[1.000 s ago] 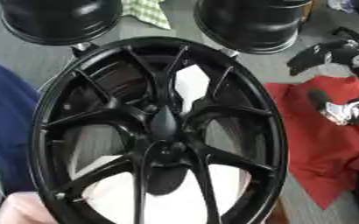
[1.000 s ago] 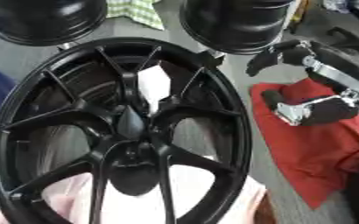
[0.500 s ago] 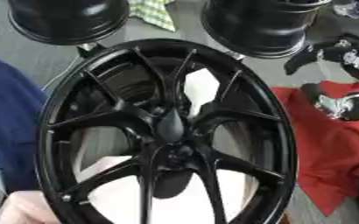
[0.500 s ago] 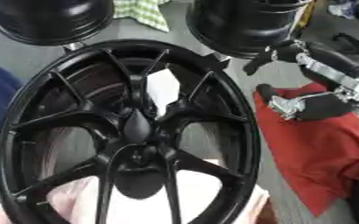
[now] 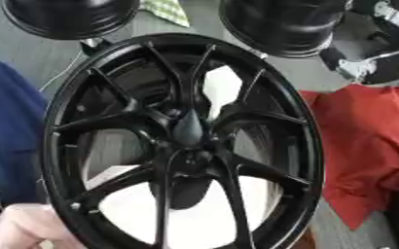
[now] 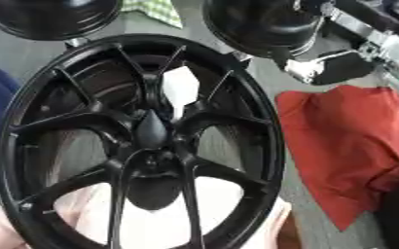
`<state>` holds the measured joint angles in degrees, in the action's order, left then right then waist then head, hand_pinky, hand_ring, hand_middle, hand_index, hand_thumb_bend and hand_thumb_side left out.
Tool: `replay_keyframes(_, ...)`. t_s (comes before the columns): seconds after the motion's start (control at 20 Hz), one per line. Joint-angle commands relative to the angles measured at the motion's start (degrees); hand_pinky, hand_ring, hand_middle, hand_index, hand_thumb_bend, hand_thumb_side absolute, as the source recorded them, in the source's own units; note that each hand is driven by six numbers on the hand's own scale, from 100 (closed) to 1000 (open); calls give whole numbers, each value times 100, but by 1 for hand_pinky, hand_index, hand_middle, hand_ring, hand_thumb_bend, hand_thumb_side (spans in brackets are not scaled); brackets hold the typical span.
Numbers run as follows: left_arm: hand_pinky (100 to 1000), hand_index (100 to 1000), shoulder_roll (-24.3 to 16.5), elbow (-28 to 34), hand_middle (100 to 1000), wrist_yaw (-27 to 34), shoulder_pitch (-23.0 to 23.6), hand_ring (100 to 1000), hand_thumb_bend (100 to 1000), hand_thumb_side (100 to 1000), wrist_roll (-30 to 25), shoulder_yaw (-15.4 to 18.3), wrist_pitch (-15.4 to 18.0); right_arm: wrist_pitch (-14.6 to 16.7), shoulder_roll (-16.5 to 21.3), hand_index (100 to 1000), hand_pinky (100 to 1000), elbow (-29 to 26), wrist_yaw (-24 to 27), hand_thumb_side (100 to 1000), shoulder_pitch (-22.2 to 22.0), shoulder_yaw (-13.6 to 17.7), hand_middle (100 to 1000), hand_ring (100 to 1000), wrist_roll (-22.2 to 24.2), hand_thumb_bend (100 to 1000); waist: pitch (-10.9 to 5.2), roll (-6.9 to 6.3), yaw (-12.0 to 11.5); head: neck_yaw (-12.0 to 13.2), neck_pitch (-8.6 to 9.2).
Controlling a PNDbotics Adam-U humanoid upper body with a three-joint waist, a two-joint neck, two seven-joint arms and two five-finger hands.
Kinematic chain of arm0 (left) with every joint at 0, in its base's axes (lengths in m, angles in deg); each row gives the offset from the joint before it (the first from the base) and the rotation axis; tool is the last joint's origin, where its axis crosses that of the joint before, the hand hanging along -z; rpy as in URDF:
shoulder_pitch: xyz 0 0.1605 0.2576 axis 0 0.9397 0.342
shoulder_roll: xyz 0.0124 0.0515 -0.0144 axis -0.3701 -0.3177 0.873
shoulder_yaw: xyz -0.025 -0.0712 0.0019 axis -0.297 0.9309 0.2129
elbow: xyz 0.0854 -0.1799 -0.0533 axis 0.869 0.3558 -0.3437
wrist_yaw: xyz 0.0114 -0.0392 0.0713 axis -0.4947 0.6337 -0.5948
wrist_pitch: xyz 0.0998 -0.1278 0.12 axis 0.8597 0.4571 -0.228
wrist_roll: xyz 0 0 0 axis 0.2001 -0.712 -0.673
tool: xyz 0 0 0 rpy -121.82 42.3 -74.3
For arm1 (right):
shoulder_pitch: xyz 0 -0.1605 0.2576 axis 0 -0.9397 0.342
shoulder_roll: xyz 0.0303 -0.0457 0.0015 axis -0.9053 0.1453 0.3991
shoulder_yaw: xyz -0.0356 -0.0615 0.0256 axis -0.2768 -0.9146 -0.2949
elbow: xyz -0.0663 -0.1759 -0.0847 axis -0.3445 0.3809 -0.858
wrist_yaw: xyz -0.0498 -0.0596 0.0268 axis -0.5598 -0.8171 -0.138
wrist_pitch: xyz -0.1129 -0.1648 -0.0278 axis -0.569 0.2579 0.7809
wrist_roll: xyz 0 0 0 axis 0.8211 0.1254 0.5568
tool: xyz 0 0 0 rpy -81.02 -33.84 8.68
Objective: Pull the pin out of the wheel hub.
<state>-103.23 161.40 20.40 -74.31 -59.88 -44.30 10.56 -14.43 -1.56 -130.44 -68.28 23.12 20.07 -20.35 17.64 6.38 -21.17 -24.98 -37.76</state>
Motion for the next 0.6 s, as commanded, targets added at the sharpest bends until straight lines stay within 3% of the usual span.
replay_keyframes(0.05,672,731,-101,36,534,12,-18,576,311,531,-31,-10,7,31,26,802,829,-293,-317,451,122,-6,720,799,133,144,-158,-34,-33,-135,-42)
replay_keyframes(0.6,672,733,-52,-3,533,43,21,575,320,532,-96,-58,-7,-103,-30,810,825,-144,-516,489,605,-247,744,814,555,135,-115,-86,-172,-302,102)
